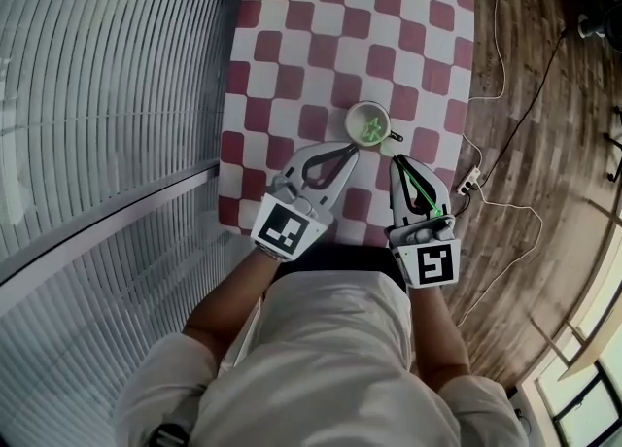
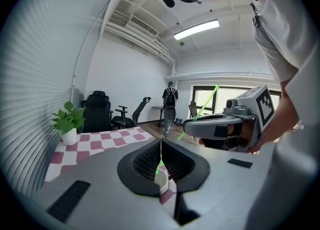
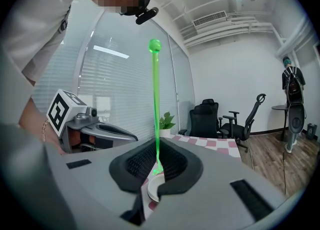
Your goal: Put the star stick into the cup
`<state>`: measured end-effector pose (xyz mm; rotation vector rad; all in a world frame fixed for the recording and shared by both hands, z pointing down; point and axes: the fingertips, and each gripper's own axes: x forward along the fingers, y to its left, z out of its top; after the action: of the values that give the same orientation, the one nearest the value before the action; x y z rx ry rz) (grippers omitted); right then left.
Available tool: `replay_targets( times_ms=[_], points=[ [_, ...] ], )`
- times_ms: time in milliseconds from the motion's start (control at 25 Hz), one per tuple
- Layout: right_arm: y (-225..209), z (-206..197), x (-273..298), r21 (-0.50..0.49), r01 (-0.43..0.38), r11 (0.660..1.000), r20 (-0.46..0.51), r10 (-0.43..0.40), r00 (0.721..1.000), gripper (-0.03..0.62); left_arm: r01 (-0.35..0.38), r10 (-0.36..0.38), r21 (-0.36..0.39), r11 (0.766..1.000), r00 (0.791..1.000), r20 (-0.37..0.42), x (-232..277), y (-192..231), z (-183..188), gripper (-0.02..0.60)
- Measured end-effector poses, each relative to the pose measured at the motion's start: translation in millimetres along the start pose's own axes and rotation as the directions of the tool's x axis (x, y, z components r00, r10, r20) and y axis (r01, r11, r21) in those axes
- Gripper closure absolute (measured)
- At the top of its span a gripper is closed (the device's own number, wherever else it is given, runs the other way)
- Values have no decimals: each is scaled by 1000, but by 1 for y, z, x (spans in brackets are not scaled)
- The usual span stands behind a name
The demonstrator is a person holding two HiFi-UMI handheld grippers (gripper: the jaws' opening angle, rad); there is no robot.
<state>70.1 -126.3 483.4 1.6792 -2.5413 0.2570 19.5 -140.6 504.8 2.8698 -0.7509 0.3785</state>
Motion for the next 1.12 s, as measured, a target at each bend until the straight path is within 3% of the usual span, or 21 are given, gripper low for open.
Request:
replay_targets(
  times_ms=[1120],
  points=[
    [-15,-59,31,61,-15,998,-43,17,999,554,-4,2,-26,1000,998,-68,28,24,-57,549]
  ],
)
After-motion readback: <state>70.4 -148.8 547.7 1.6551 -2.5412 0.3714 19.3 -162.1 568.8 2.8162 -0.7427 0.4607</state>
